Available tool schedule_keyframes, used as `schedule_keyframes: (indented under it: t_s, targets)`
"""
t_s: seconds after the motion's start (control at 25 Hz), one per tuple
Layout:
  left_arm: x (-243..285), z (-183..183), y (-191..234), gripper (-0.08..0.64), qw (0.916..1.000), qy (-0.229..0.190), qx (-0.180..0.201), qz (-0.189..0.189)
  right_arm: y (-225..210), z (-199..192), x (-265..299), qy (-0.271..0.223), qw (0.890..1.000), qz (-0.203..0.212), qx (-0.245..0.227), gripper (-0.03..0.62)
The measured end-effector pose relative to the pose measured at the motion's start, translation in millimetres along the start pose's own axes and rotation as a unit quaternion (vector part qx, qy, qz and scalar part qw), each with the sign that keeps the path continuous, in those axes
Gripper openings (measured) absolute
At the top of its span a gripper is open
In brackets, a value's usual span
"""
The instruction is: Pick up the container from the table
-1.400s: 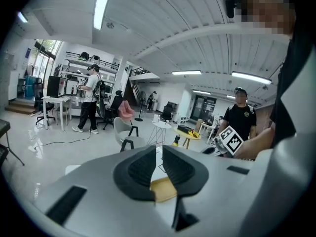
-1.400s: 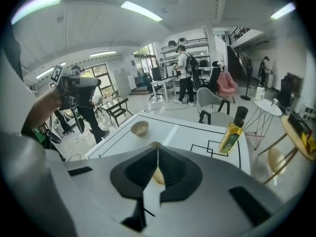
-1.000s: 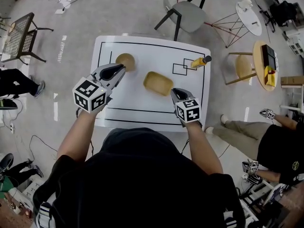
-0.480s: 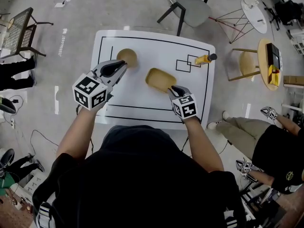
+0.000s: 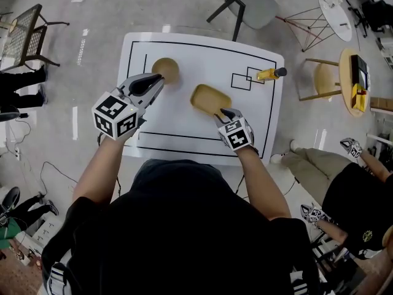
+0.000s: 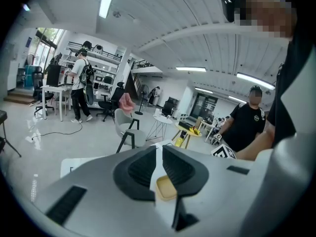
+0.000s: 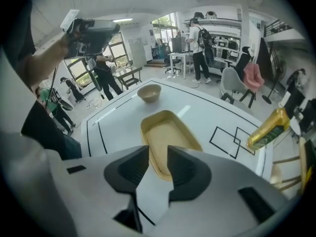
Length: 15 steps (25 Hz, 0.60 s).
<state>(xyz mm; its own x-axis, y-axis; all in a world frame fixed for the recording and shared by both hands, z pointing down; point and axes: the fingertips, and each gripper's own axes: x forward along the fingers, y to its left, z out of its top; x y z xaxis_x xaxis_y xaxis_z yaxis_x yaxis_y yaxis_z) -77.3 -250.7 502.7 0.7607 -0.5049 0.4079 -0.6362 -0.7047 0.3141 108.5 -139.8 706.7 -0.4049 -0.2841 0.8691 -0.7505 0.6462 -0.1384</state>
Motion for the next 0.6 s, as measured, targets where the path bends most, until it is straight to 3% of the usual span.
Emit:
schedule_keyframes:
  t_s: [0.6]
  targets:
    - [0.3, -16.3, 5.3, 0.046, 0.9999, 0.008, -0.012, 0.004, 16.1, -17.9, 32.5, 0.045, 0.997, 0.027, -0.054, 0.135]
